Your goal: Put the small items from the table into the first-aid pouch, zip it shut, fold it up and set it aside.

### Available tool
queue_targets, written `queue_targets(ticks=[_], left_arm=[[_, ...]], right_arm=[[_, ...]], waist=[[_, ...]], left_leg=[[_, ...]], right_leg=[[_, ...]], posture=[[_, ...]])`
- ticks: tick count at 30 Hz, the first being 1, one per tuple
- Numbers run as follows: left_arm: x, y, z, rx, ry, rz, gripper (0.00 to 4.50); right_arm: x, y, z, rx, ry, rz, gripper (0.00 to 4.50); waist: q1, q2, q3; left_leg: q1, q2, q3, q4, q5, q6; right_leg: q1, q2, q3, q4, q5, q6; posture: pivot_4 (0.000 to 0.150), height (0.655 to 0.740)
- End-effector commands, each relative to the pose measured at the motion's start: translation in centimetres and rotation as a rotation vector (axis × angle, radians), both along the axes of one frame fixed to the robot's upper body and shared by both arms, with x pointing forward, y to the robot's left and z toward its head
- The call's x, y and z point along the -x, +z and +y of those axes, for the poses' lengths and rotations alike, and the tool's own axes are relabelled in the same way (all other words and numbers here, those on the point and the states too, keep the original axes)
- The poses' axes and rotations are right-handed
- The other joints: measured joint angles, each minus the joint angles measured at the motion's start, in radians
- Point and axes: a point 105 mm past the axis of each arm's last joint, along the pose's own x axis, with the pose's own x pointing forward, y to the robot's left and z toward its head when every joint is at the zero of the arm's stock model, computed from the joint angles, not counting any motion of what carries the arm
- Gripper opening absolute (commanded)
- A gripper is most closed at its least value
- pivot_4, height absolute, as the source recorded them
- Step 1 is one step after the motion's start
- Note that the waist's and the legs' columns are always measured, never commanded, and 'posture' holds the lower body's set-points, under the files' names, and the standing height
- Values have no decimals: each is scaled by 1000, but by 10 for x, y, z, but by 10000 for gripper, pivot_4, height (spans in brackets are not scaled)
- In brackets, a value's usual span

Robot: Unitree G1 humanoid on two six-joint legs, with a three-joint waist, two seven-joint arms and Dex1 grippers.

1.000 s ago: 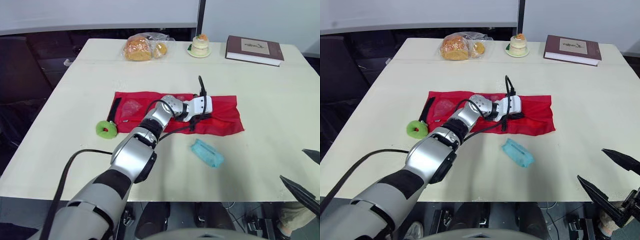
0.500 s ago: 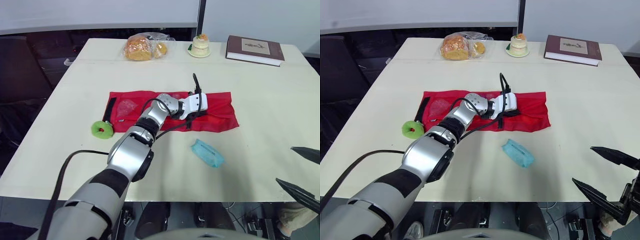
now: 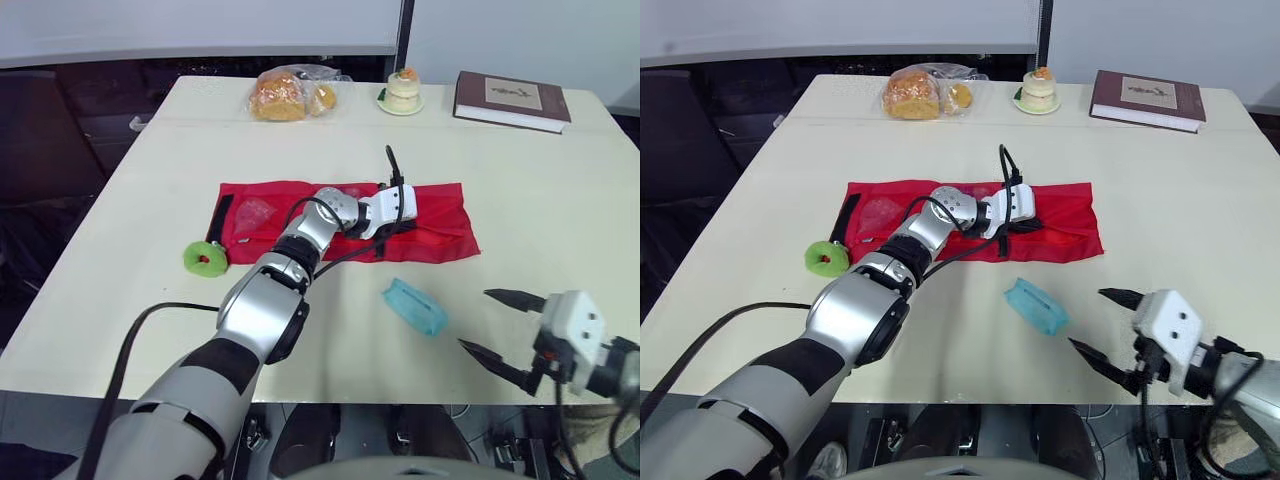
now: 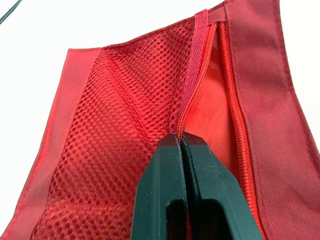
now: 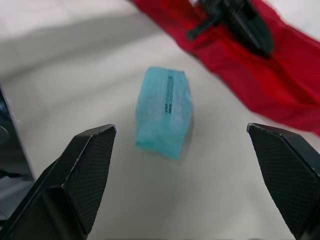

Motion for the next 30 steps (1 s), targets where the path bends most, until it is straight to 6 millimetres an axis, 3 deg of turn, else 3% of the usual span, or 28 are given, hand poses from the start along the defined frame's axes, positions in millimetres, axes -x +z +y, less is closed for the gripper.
queue_targets(ticks=[1, 10, 12, 15, 17, 21, 23, 26, 30], left_arm=[[-2, 15, -6, 32, -9, -33, 518], [-1, 16, -8, 37, -13, -31, 518], [-1, 17, -9, 41, -13, -31, 0], [-2, 19, -8, 45, -10, -31, 0], [-2, 19, -8, 45, -9, -31, 0], [-2, 20, -9, 53, -6, -27, 0], [-3, 22, -10, 66, -4, -23, 0], [-2, 23, -11, 70, -5, -21, 0], [-1, 22, -13, 68, -13, -21, 0]], right_arm=[[-10, -10, 16, -9, 8, 10, 45000], [-31, -37, 39, 43, -5, 83, 45000], [-34, -42, 38, 66, -22, 87, 40880], [-31, -38, 35, 64, -26, 85, 28856], [-28, -38, 32, 74, -26, 91, 23613], [-26, -30, 22, 73, -52, 82, 6411], [-30, -20, 16, 47, -98, 61, 2345], [-42, -5, 8, -19, -198, 27, 1762], [-58, -5, -3, -17, -316, 33, 1755]], waist=[[0, 0, 0], [-1, 0, 0], [0, 0, 0], [-1, 0, 0], [0, 0, 0], [-1, 0, 0], [-1, 0, 0], [0, 0, 0], [-1, 0, 0]], left_leg=[[0, 0, 0, 0, 0, 0], [0, 0, -1, 0, 0, 0], [0, 0, -1, 0, 0, 0], [0, -1, -1, 0, 0, 0], [0, -1, -1, 0, 0, 0], [0, -1, -1, 0, 0, 0], [0, -1, -1, 0, 0, 0], [0, -1, -1, 0, 0, 0], [0, -1, -2, 0, 0, 0]], right_leg=[[0, 0, 0, 0, 0, 0], [0, 0, -1, 1, 0, 0], [0, 0, -1, 1, 0, 0], [0, 0, -1, 1, 0, 0], [0, 0, -1, 1, 0, 0], [0, 0, -1, 1, 0, 0], [0, 0, -1, 1, 0, 0], [0, 0, -1, 1, 0, 0], [0, 0, -1, 2, 0, 0]], posture=[[1500, 7289], [1500, 7289], [1500, 7289], [1500, 7289], [1500, 7289], [1500, 7289], [1500, 7289], [1500, 7289], [1500, 7289]])
